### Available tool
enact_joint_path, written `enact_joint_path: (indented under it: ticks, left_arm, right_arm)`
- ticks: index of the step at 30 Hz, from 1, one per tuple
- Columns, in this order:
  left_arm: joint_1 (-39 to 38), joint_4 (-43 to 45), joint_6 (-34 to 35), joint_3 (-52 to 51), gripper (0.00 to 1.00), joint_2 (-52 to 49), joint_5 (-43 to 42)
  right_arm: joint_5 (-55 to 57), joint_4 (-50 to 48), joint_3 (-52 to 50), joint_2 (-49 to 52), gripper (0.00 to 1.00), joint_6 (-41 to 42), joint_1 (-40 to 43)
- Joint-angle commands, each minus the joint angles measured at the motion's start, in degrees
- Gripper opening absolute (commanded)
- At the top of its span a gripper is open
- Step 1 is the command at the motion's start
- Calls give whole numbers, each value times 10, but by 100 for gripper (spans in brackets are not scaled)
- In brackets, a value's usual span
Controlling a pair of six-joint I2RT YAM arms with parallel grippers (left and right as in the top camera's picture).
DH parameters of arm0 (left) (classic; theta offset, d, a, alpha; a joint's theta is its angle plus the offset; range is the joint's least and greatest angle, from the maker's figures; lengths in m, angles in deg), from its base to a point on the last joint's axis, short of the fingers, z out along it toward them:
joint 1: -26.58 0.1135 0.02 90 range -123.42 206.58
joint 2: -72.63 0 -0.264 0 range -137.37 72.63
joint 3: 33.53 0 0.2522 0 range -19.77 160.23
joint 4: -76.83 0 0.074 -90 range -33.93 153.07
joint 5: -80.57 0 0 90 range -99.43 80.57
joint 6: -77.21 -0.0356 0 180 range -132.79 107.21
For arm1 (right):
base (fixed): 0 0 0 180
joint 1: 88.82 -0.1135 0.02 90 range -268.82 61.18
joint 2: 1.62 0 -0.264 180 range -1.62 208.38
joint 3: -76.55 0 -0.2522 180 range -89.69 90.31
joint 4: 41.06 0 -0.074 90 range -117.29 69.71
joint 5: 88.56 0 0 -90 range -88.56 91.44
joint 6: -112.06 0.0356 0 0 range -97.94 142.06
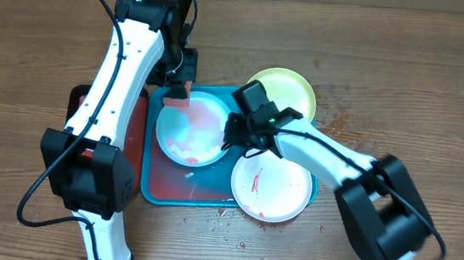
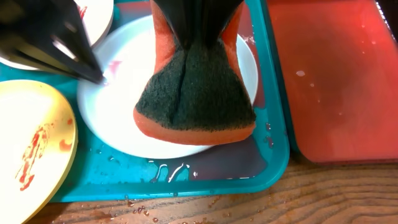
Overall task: Clean dirty plates on tray and stack at the side
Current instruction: 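Lift the light-blue plate with the right gripper and tilt it up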
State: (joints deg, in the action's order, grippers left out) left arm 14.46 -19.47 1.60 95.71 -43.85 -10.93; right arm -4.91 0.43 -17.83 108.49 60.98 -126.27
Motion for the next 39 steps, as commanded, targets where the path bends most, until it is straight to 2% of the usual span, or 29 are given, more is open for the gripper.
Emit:
enact_joint_path:
  ticks: [1, 5, 9, 16, 23, 31, 39]
  left_arm:
    - [6, 0, -13, 9, 4, 3, 6]
    - [22, 9, 28, 9, 4, 3, -1]
    - [38, 20, 30, 9, 4, 3, -42]
    - [45, 14, 28, 8, 4, 3, -43]
    - [45, 13, 24, 8, 4, 3, -43]
    - [45, 4, 23, 7, 4, 3, -40]
    - [44, 22, 23, -24, 4, 3, -41]
  right_arm:
    - [132, 30, 18, -82, 4, -19, -22]
    - [283, 82, 18, -120, 4, -30, -55]
    - [438, 104, 18, -136, 4, -30, -104]
    - [668, 123, 18, -136, 4, -29, -200]
    - [852, 184, 18, -136, 4, 47, -273]
    - [961, 207, 18, -136, 4, 57, -321]
    - [965, 223, 18, -136, 4, 57, -326]
